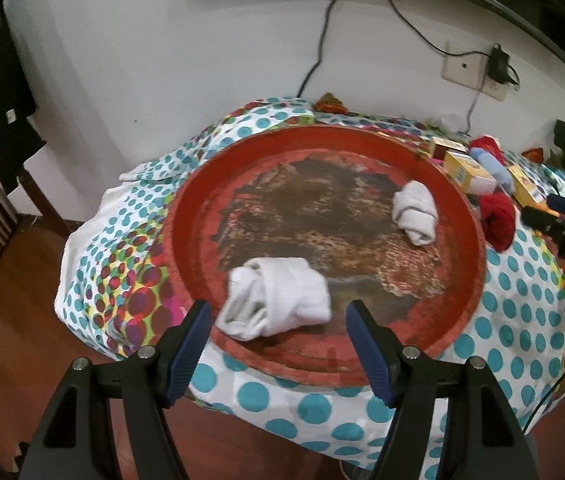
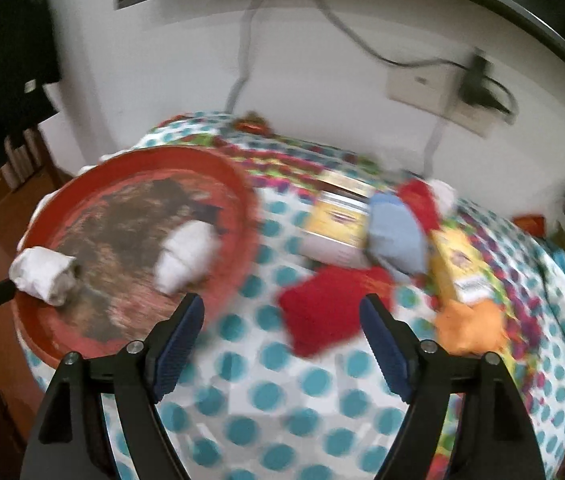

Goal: Organize objects
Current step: 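Carry the white sock with the right gripper to the red tray and release, then grasp the orange rubber toy with the right gripper while the left gripper approaches the red sock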

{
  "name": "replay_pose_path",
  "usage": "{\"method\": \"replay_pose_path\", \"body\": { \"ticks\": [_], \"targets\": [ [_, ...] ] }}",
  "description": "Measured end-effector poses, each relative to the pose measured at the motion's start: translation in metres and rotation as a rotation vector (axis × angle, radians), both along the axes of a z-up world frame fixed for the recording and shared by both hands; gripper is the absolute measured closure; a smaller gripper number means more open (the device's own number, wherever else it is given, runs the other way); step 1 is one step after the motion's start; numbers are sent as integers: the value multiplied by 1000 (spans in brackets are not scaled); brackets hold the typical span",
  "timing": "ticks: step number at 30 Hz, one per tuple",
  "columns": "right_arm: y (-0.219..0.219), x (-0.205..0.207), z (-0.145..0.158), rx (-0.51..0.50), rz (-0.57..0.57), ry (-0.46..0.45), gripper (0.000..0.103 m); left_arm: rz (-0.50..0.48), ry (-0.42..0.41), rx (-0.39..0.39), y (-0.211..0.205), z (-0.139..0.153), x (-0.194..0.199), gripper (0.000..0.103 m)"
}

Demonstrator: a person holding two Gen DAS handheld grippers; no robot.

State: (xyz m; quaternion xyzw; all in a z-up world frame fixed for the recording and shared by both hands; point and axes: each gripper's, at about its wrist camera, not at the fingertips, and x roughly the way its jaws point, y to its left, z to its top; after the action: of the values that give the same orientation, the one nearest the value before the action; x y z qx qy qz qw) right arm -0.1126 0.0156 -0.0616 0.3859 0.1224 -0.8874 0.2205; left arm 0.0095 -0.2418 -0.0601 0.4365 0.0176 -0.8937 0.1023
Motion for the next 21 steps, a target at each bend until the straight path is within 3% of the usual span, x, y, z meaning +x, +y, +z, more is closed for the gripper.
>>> {"method": "replay_pose_path", "body": {
  "ticks": [9,14,21],
  "targets": [
    [99,-34,-27,57,-194,-40,17,-103,7,-56,54,6,-5,32],
    [123,-47,-42,60,-244,-60,14,-174,16,-41,88,12,-21,32],
    [131,-67,-52,15,-259,-67,10,-266,-2,-86,136,13,-43,32]
  ]
}}
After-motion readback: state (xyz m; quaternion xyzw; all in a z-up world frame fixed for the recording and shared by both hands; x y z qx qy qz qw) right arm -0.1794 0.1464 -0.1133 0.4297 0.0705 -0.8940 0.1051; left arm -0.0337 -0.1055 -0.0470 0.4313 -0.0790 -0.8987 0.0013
